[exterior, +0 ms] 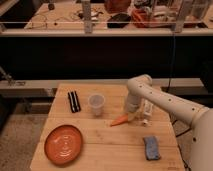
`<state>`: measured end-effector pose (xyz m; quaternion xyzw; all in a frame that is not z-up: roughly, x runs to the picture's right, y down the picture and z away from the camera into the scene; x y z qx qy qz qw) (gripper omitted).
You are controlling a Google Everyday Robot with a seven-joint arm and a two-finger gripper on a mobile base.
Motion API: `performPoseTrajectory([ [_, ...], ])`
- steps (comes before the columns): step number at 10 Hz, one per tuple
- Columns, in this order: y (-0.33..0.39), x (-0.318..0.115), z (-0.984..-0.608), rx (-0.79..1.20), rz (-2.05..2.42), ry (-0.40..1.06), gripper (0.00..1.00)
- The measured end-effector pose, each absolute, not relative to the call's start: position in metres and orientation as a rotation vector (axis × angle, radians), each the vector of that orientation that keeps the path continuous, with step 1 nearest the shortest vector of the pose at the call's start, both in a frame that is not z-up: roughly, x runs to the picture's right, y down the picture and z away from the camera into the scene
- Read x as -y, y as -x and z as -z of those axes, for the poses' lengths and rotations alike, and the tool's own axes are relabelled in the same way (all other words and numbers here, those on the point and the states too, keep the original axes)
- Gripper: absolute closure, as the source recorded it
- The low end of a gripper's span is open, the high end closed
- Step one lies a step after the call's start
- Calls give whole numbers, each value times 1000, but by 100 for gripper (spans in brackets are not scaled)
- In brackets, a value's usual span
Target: Drag the pepper across the table
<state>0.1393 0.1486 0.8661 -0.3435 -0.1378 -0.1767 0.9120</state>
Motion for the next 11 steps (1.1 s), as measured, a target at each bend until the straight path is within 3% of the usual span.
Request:
performPoseTrajectory([
  [11, -133, -99, -913, 304, 368, 708, 100],
])
